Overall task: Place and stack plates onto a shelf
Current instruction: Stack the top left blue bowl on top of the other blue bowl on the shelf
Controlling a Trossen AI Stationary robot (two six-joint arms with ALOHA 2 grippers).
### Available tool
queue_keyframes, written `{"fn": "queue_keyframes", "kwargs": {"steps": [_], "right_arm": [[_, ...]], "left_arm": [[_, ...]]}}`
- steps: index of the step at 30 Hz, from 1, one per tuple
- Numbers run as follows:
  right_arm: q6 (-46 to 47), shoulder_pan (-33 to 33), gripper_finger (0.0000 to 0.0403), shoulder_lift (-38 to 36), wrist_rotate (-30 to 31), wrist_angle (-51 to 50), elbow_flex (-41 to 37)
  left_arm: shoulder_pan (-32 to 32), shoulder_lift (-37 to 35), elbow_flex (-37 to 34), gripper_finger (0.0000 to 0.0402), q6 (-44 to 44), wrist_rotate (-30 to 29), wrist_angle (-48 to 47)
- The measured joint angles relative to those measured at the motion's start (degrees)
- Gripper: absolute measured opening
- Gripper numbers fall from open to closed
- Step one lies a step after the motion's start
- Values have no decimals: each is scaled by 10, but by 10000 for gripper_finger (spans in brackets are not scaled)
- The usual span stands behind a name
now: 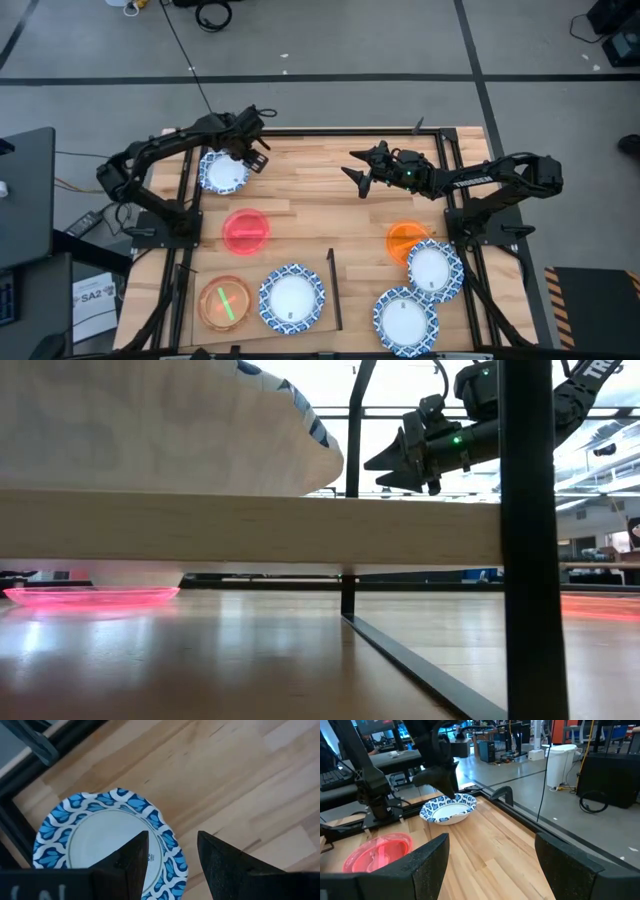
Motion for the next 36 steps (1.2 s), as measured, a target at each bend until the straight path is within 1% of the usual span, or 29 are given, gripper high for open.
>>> {"fn": "queue_keyframes", "kwargs": {"steps": [5, 10, 23, 36], "right_arm": [[0, 0, 300, 0, 0, -1, 0], [0, 0, 300, 0, 0, -1, 0], [0, 0, 300, 0, 0, -1, 0], [1, 0, 300, 0, 0, -1, 0]], "left_arm": [[0, 32, 0, 176, -3, 0, 0], [-1, 55, 0, 176, -25, 0, -5], [-17, 83, 0, 176, -49, 2, -11], [-26, 134, 0, 176, -60, -6, -14]]}}
